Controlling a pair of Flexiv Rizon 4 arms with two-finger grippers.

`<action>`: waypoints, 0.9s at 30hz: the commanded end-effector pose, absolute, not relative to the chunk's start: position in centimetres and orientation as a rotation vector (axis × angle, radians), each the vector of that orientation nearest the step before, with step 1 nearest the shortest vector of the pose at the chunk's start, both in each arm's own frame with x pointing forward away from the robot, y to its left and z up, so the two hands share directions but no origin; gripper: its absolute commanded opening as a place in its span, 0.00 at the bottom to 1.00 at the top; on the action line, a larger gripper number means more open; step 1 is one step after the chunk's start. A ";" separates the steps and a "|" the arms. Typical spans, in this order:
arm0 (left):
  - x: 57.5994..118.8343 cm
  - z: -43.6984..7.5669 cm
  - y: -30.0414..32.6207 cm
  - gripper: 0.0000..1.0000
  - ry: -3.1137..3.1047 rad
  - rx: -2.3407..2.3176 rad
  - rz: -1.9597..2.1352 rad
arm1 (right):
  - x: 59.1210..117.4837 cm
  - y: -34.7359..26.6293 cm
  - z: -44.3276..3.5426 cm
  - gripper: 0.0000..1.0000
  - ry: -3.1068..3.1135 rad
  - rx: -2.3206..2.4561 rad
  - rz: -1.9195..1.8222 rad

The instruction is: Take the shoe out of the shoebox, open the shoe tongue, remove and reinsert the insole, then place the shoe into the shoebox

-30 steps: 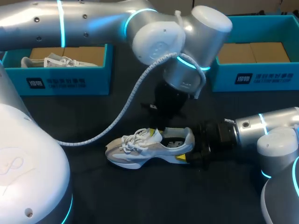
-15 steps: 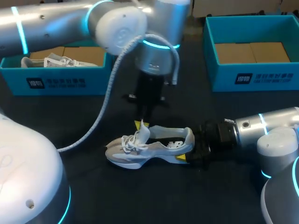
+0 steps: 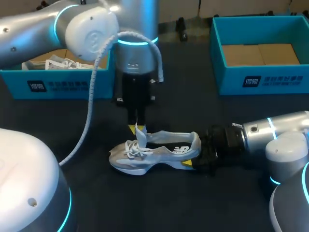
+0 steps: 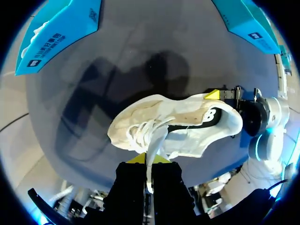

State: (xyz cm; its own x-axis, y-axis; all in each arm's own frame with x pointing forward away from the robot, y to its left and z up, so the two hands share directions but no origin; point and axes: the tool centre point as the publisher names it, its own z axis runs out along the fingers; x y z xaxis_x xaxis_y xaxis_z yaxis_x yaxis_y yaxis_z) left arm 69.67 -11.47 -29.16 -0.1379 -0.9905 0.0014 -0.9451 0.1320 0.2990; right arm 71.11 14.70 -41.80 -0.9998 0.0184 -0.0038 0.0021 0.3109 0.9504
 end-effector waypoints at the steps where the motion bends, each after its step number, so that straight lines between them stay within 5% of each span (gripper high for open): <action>1: 69.2 -31.6 -7.1 0.00 -2.181 1.860 -0.188 | 71.0 14.9 -41.9 0.00 2.534 0.021 1.831; 15: 69.4 -32.5 -5.9 0.00 -2.157 1.788 -0.107 | 71.0 14.9 -41.9 0.00 2.534 0.021 1.831; 18: 69.4 -32.5 -5.7 0.18 -2.164 1.763 -0.091 | 71.0 14.9 -41.9 0.00 2.534 0.021 1.831; 27: 69.1 -31.0 -4.5 0.48 -2.212 1.702 -0.013 | 71.0 14.9 -41.9 0.00 2.534 0.021 1.831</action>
State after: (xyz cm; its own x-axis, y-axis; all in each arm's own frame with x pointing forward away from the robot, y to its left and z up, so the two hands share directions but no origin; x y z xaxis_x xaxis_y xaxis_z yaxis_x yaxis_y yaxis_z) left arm 69.79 -5.73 -31.74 -0.2285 -0.9503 0.2116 -0.9297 0.2775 0.2423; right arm 71.11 14.71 -41.79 -0.9998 0.0185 -0.0038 0.0021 0.3109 0.9504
